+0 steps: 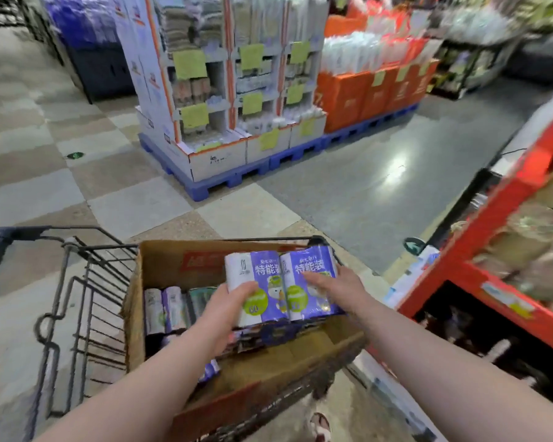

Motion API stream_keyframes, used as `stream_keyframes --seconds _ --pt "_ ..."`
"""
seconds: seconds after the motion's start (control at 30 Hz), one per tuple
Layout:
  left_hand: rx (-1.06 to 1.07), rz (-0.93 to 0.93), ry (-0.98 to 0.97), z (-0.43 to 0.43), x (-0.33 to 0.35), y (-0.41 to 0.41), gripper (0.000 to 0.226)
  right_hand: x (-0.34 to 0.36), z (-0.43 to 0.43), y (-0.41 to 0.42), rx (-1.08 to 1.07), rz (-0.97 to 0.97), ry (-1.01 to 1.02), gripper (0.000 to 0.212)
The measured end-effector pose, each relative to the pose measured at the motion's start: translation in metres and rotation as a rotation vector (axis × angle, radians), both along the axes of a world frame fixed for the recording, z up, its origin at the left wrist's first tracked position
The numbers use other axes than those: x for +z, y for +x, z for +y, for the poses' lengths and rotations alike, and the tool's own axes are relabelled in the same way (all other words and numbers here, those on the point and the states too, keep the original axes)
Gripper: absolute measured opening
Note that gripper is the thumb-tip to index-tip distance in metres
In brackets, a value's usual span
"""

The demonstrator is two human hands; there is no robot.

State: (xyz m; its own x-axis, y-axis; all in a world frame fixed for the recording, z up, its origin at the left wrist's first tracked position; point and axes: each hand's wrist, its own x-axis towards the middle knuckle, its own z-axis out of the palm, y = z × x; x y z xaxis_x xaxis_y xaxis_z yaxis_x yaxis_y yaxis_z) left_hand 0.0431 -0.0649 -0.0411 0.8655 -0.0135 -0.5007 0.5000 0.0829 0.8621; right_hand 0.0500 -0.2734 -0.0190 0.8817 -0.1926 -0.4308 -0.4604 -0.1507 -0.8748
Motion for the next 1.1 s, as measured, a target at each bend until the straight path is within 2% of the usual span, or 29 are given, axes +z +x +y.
stream_keyframes --seconds 0.07,0.1,0.23,0.27,0.37,0.4,0.53,0.63,0.73,0.83,0.97,1.03,1.1 --pt "-0.073 -0.045 -0.023 -0.022 0.005 -0.004 0.035 0.008 -0.025 -0.024 -0.081 -0.003 -0.002 0.032" --pt "-0.111 -0.052 -0.033 -0.035 0.007 -0.007 0.041 0.014 -0.037 -0.037 -0.132 -0.005 -0.003 0.033" --pt "-0.282 -0.067 -0.056 -0.088 0.014 -0.023 0.017 0.026 -0.084 -0.087 -0.288 -0.063 0.013 0.055" --pt "-0.323 -0.074 -0.060 -0.103 0.016 -0.029 0.018 0.028 -0.096 -0.100 -0.325 -0.065 0.004 0.057" --pt "-0.436 -0.070 -0.075 -0.149 0.023 -0.049 0.035 0.041 -0.132 -0.144 -0.416 -0.088 -0.030 0.018" --pt "-0.472 -0.070 -0.082 -0.166 0.025 -0.055 0.034 0.044 -0.145 -0.160 -0.455 -0.095 -0.042 0.013" --pt "-0.628 -0.097 -0.090 -0.244 0.038 -0.096 0.043 0.051 -0.204 -0.232 -0.631 -0.136 -0.043 0.028" --pt "-0.751 -0.116 -0.123 -0.308 0.051 -0.145 0.026 0.056 -0.253 -0.297 -0.759 -0.170 -0.048 0.027" --pt "-0.880 -0.135 -0.115 -0.371 0.060 -0.201 0.055 0.068 -0.299 -0.366 -0.867 -0.199 -0.043 0.020" --pt "-0.948 -0.173 -0.127 -0.430 0.067 -0.252 0.051 0.080 -0.344 -0.432 -0.932 -0.244 -0.001 0.011" --pt "-1.029 -0.211 -0.144 -0.495 0.075 -0.312 0.068 0.090 -0.392 -0.503 -1.006 -0.263 -0.039 0.022" --pt "-1.054 -0.198 -0.147 -0.523 0.075 -0.333 0.067 0.094 -0.412 -0.534 -1.028 -0.254 -0.071 0.014" --pt "-1.100 -0.189 -0.179 -0.547 0.080 -0.354 0.077 0.099 -0.428 -0.559 -1.046 -0.261 -0.089 0.013"
